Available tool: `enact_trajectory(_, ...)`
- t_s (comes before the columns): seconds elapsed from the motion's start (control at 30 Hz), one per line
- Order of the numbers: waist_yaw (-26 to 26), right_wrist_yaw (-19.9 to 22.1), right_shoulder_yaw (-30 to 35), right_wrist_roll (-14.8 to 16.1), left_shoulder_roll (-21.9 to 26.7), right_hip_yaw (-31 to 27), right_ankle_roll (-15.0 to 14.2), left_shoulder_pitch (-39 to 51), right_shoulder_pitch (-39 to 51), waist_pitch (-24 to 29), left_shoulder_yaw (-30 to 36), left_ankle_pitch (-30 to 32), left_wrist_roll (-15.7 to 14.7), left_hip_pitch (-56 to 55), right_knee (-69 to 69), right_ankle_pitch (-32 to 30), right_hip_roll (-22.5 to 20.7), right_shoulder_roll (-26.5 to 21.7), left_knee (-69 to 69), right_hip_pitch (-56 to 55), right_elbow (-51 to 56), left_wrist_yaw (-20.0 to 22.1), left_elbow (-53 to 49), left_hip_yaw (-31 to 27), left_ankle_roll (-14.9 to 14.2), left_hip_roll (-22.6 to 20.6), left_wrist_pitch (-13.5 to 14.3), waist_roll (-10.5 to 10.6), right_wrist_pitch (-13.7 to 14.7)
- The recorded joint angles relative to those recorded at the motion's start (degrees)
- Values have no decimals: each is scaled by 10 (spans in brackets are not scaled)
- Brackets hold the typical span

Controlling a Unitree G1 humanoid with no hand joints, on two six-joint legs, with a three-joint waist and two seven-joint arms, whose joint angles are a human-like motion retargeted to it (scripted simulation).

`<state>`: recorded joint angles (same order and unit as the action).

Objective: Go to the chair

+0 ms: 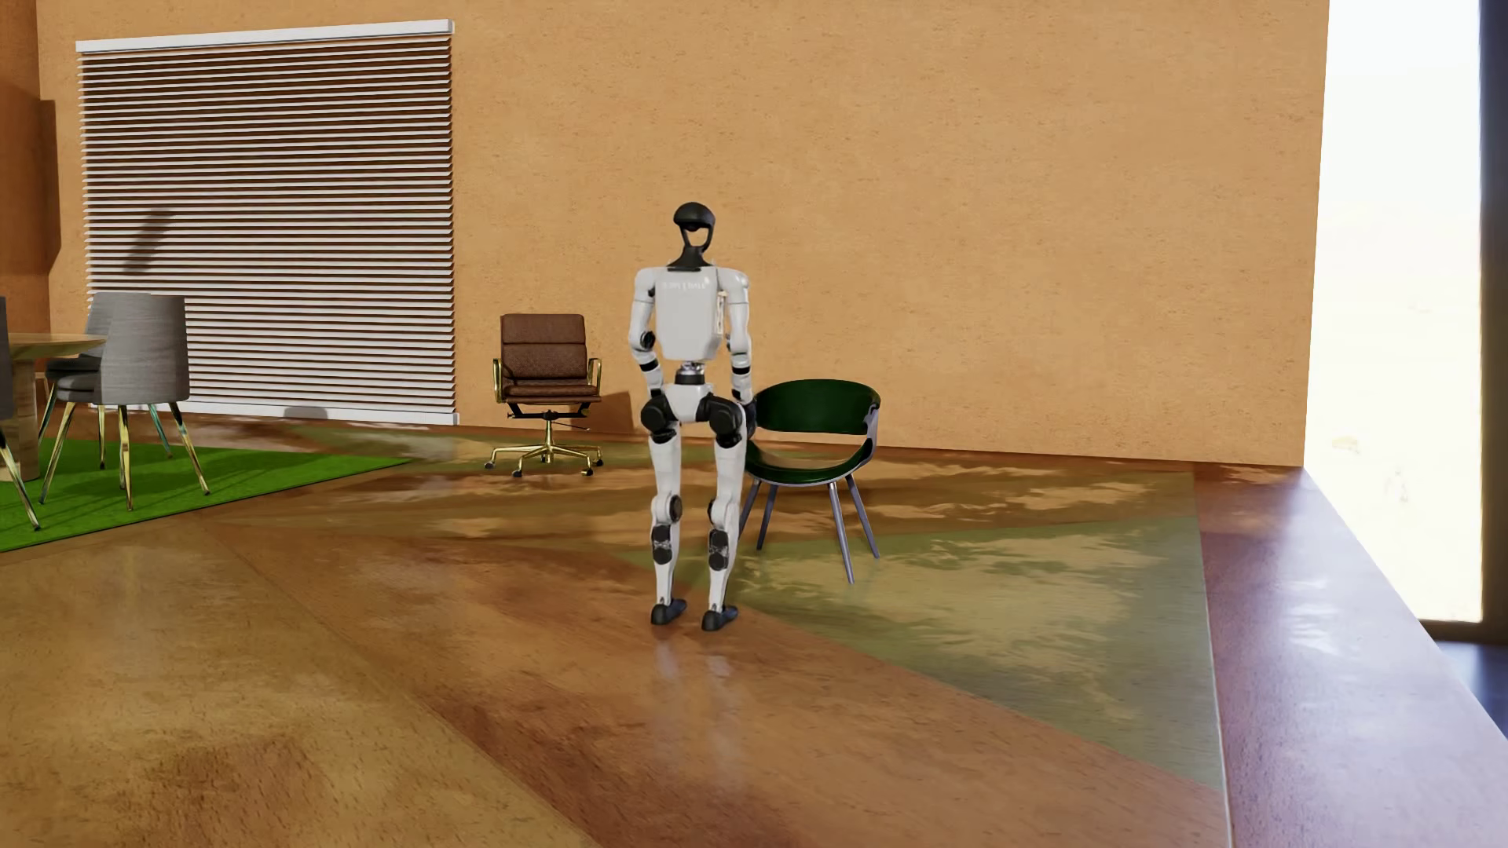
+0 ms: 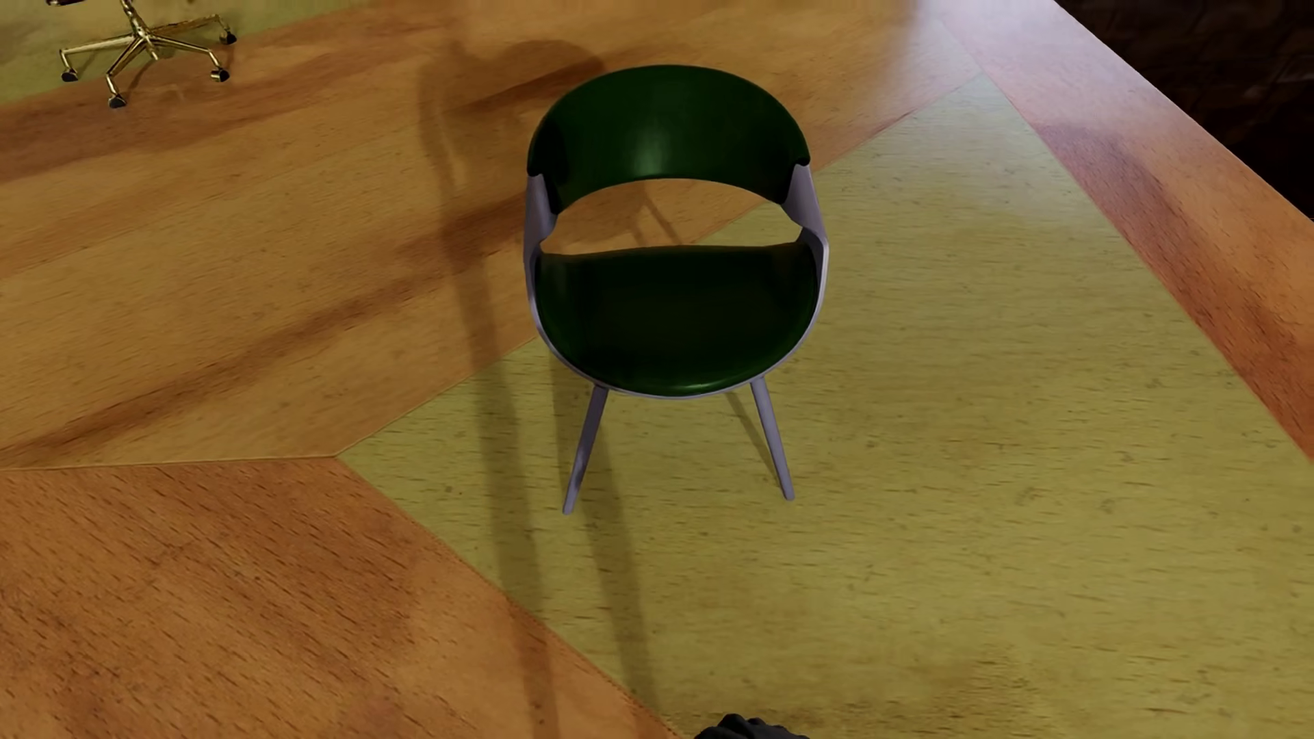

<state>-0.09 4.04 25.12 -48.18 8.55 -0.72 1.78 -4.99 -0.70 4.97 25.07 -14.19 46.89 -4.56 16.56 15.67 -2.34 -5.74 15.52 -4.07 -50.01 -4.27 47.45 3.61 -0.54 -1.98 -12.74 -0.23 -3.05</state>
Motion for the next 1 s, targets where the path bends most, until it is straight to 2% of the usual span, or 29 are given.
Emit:
enact_trajectory(0.03, 1, -10, 22, -11, 4, 1, -5, -5, 6, -2, 0, -1, -3, 5, -25, -11, -5, -6, 0, 16, -14, -5, -3, -1, 0, 6, 4, 3, 5)
enact_trajectory(0.1, 2, -19, 47, -19, 15, 3, -7, -8, 12, -7, 17, -2, 10, 14, -59, -27, -13, -16, -4, 40, -30, 1, -13, -3, -2, 15, 9, 8, 11)
enact_trajectory(0.17, 3, -8, 45, -11, 18, 5, -4, -5, 10, -10, 30, -3, 14, 17, -68, -31, -17, -24, -5, 48, -35, 21, -13, -4, -5, 19, 6, 10, 6)
enact_trajectory(0.23, 2, 1, 37, -2, 7, 7, 1, 3, 4, -13, 33, -5, 12, 19, -67, -31, -19, -31, -5, 50, -42, 36, 9, -6, -10, 20, -12, 10, -7)
enact_trajectory(0.3, 1, -4, 34, 0, -5, 8, 5, 10, 1, -15, 36, -3, 10, 20, -70, -32, -20, -40, -4, 53, -49, 44, 30, -8, -2, 20, -27, 10, -14)
enact_trajectory(0.43, 1, -2, 34, 4, -4, 7, 10, 7, 0, -20, 46, -5, 4, 20, -76, -35, -21, -57, -5, 55, -64, 63, 28, -7, -2, 22, -28, 10, -18)
enact_trajectory(0.5, 1, -1, 31, 7, 2, 6, 11, 10, -1, -21, 57, -6, 2, 20, -76, -35, -22, -60, -4, 55, -65, 58, 30, -6, -3, 22, -22, 10, -19)
enact_trajectory(0.63, 0, 4, 27, 14, 7, 4, 12, 30, -2, -22, 67, -8, 3, 19, -71, -31, -21, -54, -1, 53, -60, 40, 45, -5, -4, 21, -24, 11, -19)
enact_trajectory(0.7, -1, -1, 33, 12, 4, 4, 13, 39, 2, -23, 61, -9, 2, 18, -72, -31, -21, -48, 0, 53, -59, 43, 43, -4, -4, 21, -29, 12, -17)
enact_trajectory(0.83, -1, 3, 33, 16, 6, 2, 13, 54, 9, -26, 56, -6, 3, 18, -71, -30, -19, -31, -3, 51, -47, 53, 33, -3, 3, 19, -12, 14, -14)
enact_trajectory(1.0, -1, 8, 23, 23, -9, -1, 12, 58, 17, -29, 36, -5, -2, 19, -71, -28, -18, -15, -5, 51, -33, 61, 22, 0, 7, 18, -14, 15, -17)
